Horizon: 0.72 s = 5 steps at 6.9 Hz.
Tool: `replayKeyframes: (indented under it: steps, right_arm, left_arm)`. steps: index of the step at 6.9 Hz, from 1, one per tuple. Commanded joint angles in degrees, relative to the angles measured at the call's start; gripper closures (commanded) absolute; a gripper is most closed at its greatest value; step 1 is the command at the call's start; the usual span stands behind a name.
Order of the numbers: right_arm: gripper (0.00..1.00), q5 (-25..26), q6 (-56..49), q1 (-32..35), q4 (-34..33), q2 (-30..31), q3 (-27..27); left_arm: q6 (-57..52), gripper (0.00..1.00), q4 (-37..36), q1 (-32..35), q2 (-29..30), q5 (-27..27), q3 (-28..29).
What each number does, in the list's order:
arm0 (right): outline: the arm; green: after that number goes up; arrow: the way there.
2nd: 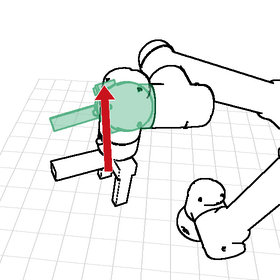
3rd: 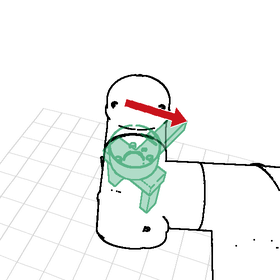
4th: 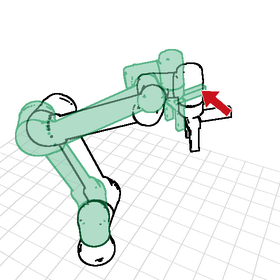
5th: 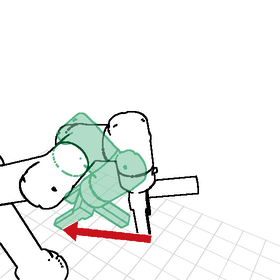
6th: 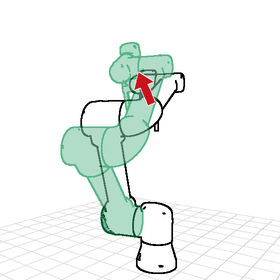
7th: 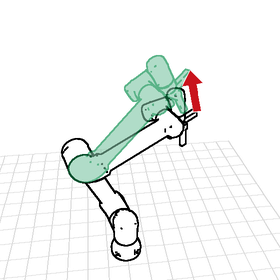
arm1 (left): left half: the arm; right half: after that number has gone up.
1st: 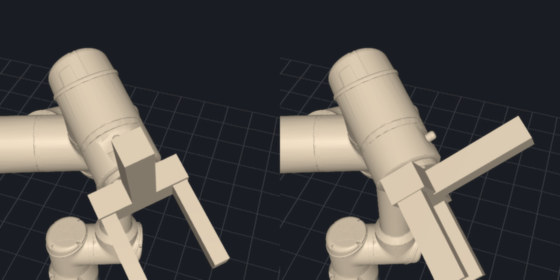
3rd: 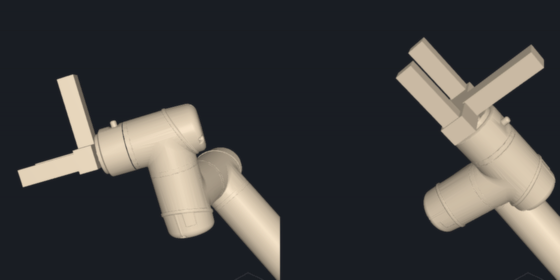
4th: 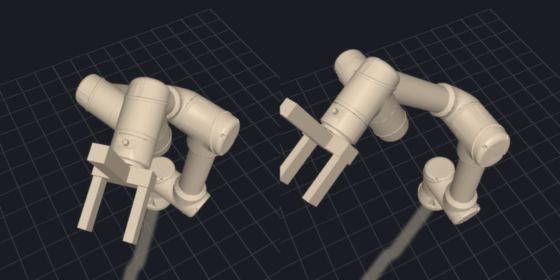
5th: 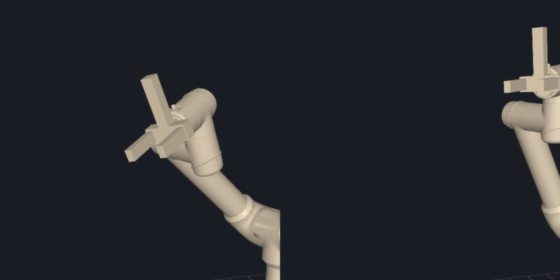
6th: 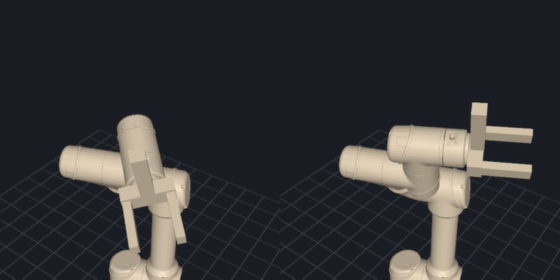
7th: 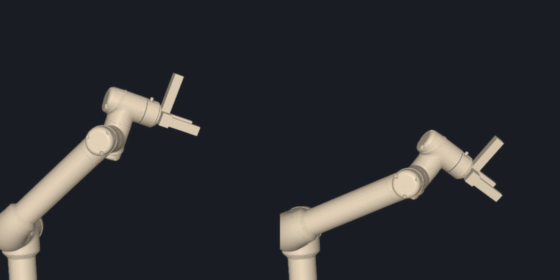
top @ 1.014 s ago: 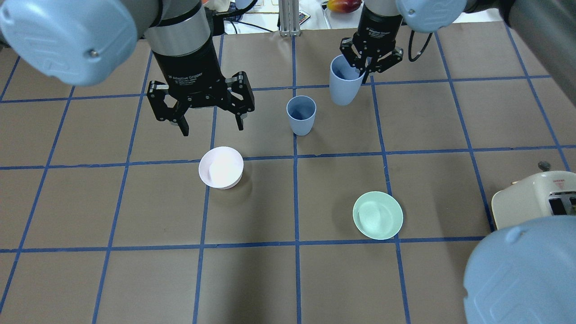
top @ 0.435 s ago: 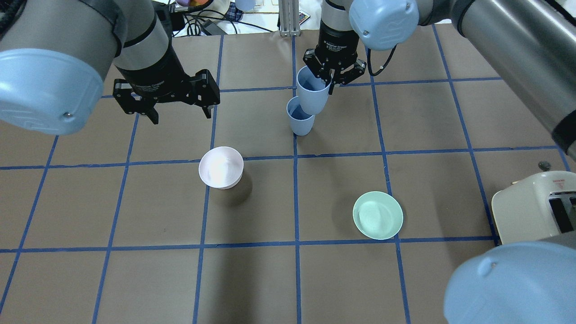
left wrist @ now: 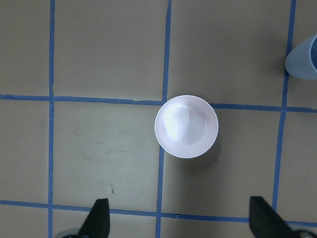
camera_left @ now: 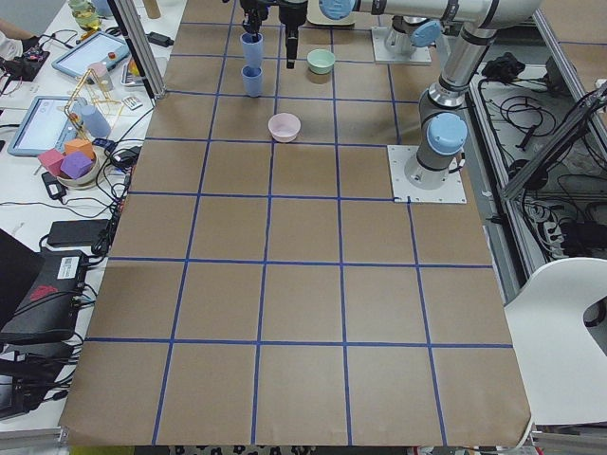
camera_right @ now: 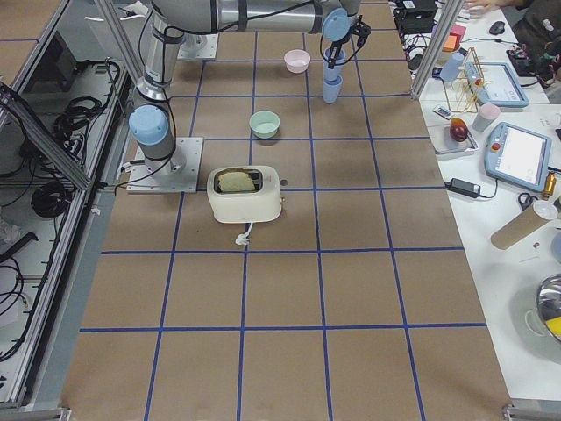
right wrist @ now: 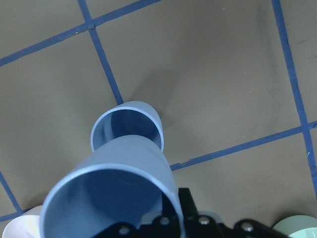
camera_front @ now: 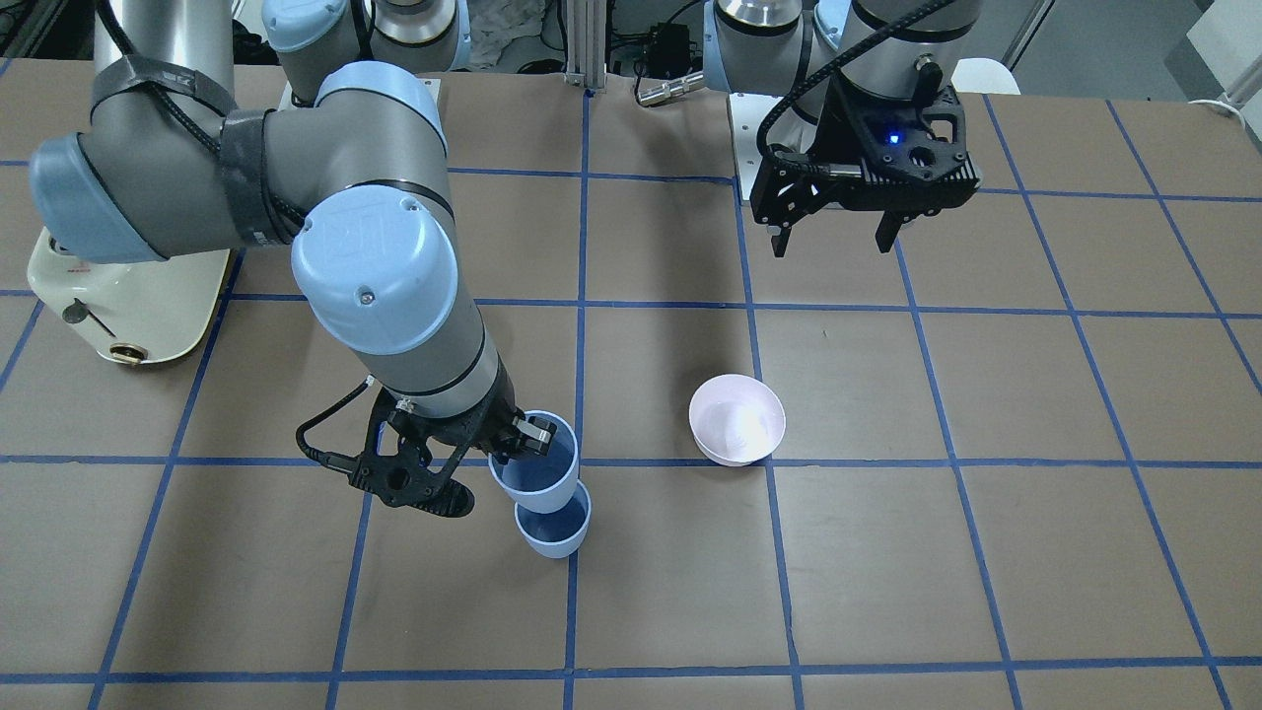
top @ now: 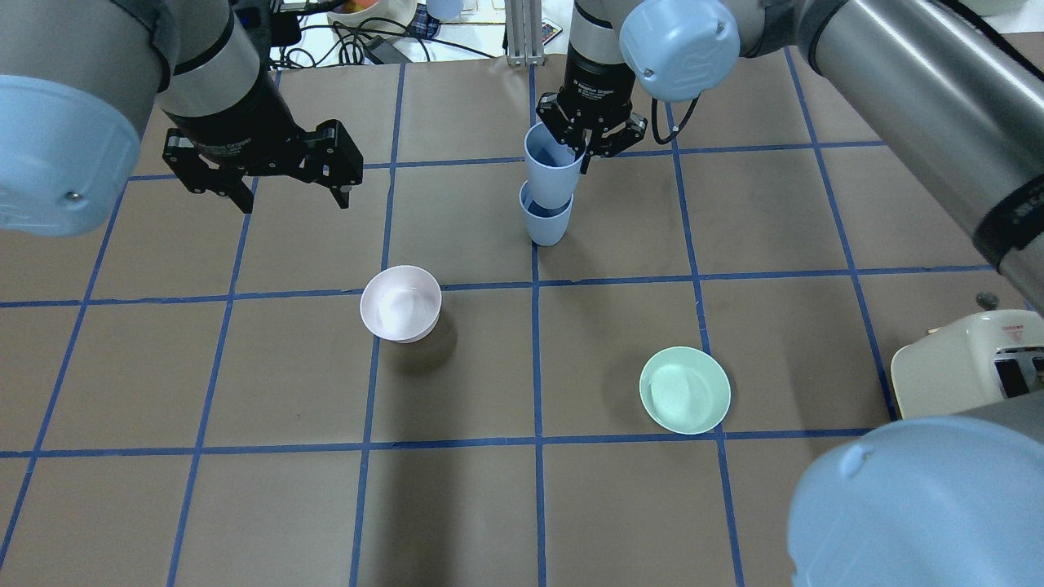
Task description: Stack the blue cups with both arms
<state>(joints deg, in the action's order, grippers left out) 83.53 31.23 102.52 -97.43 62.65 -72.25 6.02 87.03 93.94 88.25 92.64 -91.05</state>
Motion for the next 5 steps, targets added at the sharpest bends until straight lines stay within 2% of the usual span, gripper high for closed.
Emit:
replayKeyframes:
  steps: [1,4,5]
  right_arm:
    - [1.00,-0.39,0.06,0.05,-0.30,-1.04,-0.08]
    - [1.00,-0.13,-0.03,0.05,-1.44,-2.27,-0.17]
    - [0.71,0.31,-0.03,0.05,-1.79,-2.27,-0.17]
  left_arm:
    - [-0.83,0.00,0.34,-1.48,-0.27,-1.94,0.08]
    - [-0.83,0.00,0.42,-1.40,-0.27,-1.67,0.17]
    - [-0.83,0.00,0.42,-1.31,-0.27,-1.76,0.17]
